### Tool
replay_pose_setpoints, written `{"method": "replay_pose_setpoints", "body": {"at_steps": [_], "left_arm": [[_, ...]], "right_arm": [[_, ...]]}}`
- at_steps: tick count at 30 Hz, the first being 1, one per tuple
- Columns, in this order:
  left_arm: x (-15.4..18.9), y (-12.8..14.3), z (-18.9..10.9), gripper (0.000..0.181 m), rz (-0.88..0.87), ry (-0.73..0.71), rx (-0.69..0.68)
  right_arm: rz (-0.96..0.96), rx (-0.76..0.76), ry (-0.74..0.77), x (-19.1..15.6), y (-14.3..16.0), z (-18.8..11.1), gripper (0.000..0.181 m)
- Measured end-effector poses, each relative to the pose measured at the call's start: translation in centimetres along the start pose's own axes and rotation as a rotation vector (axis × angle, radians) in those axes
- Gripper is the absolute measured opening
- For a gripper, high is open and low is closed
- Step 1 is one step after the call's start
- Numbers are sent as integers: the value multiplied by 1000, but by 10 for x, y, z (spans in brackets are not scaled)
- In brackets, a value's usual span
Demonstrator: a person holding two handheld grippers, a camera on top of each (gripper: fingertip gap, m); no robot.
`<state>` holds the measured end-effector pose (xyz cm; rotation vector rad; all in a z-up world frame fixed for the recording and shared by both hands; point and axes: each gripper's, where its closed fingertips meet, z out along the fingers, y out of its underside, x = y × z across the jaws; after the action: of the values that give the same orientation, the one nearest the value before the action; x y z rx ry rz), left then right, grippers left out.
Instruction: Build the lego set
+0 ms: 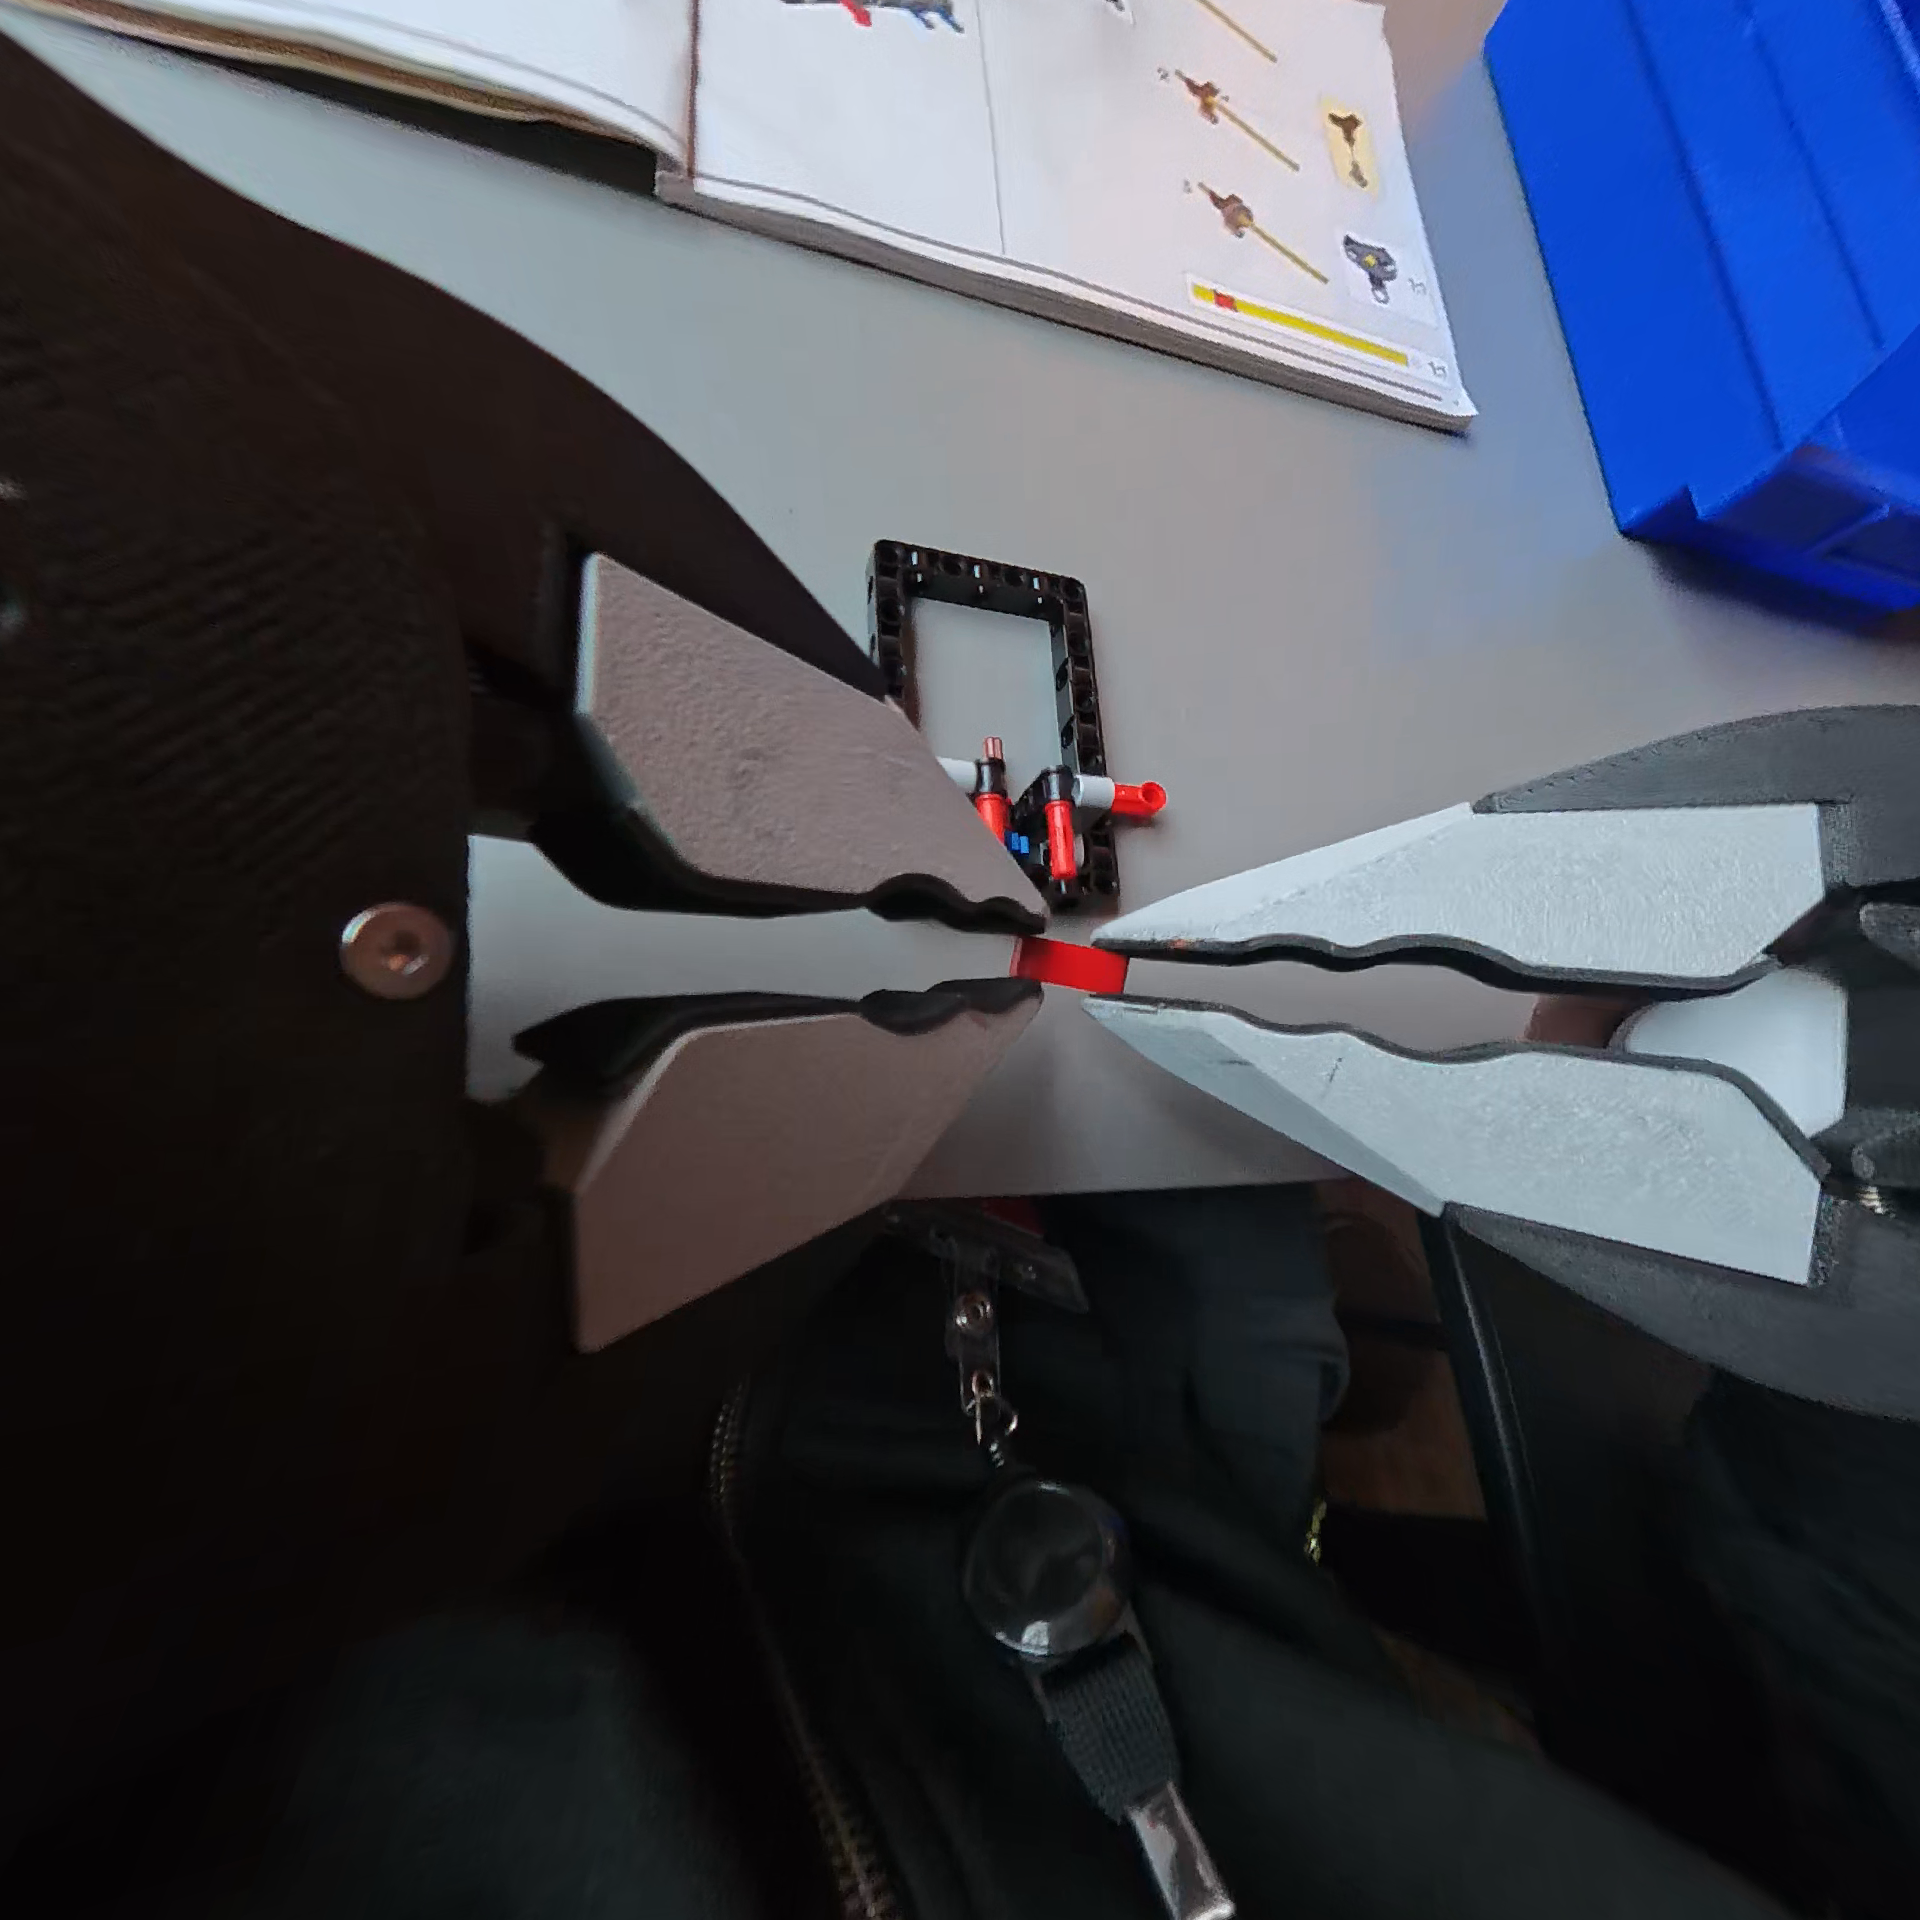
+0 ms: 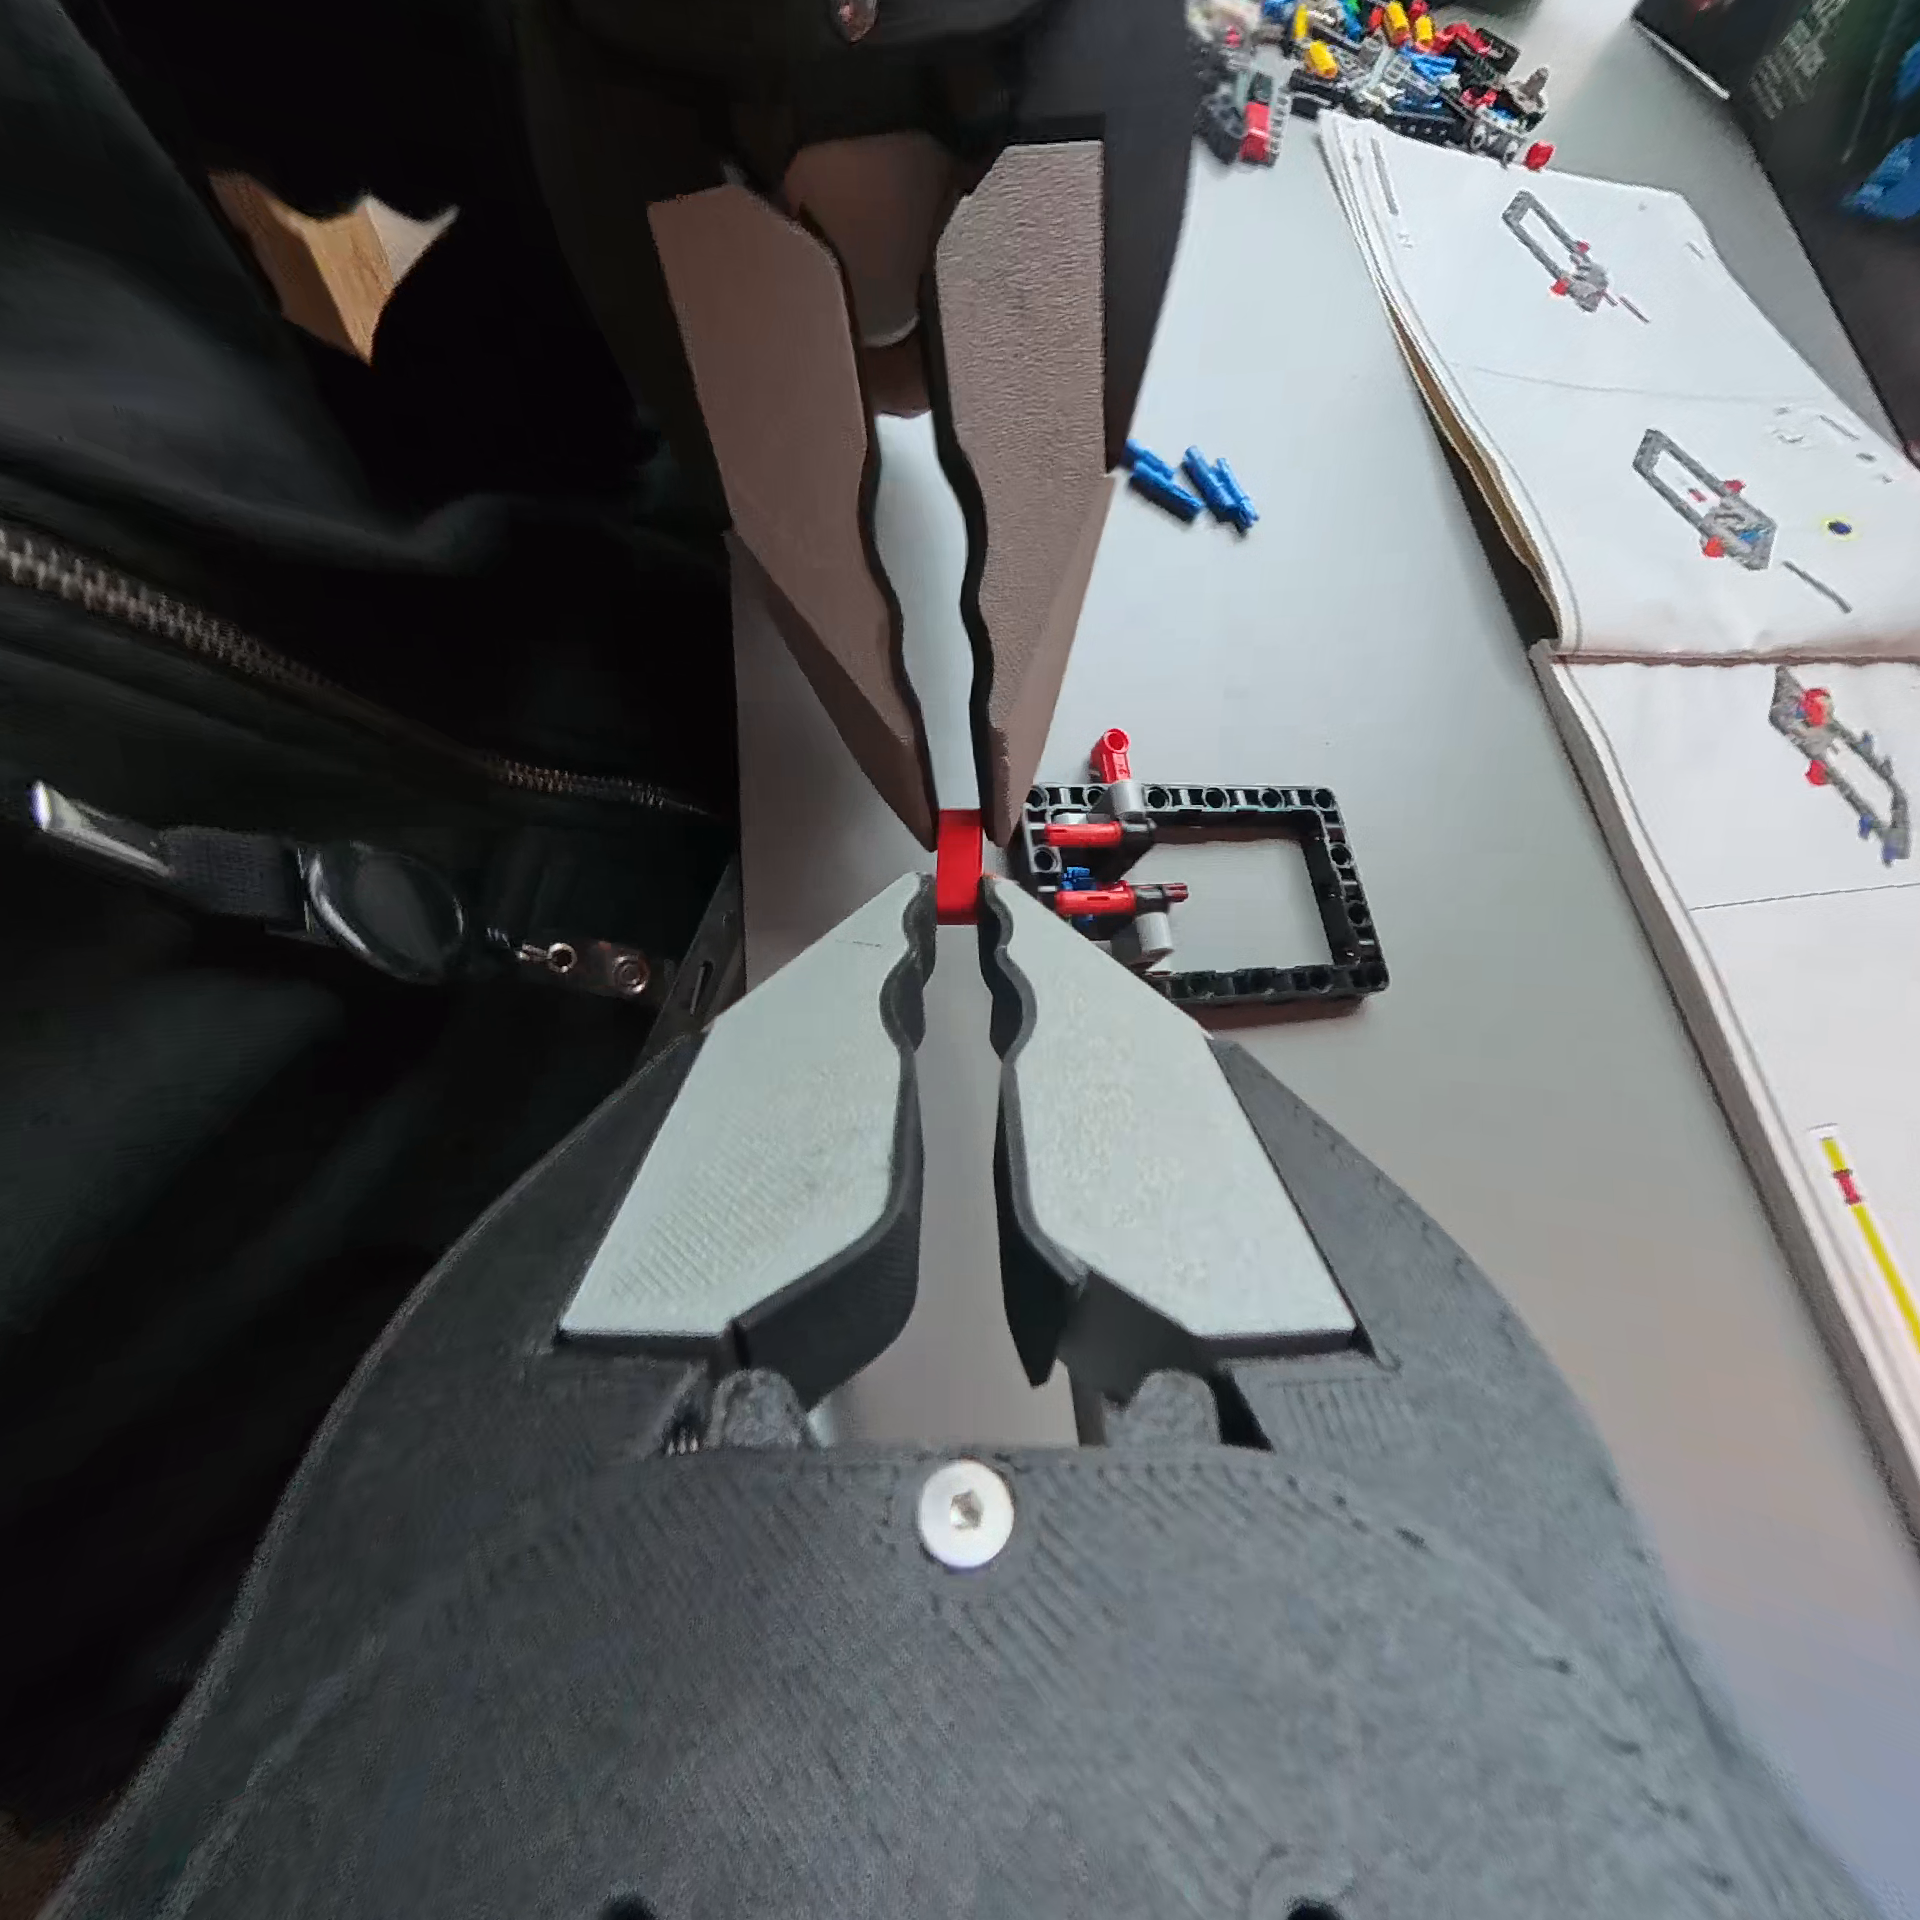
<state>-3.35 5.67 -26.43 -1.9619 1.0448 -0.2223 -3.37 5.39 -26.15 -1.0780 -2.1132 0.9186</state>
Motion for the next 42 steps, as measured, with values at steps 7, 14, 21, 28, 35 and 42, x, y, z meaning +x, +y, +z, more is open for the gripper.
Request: {"method": "replay_pose_setpoints", "body": {"at_steps": [7, 14, 21, 28, 35, 42], "left_arm": [[-7, 0, -3, 6, -192, 48, 82], [-5, 6, 2, 6, -233, 84, 39], [-4, 9, 4, 6, -249, 96, 18], [-8, 12, 3, 6, -286, 63, 3], [-5, 13, -2, 6, -331, 70, -7], [0, 11, -5, 6, -334, 119, 8]], "right_arm": [[81, 36, 61, 24, 10, -2, 43], [101, 26, -69, 22, 10, 10, 41], [58, -10, -99, 24, 16, 15, 44], [5, 7, -100, 24, 13, 16, 32], [-14, 10, -41, 31, 12, 13, 38], [-222, -14, 54, 4, -2, 11, 25]]}}
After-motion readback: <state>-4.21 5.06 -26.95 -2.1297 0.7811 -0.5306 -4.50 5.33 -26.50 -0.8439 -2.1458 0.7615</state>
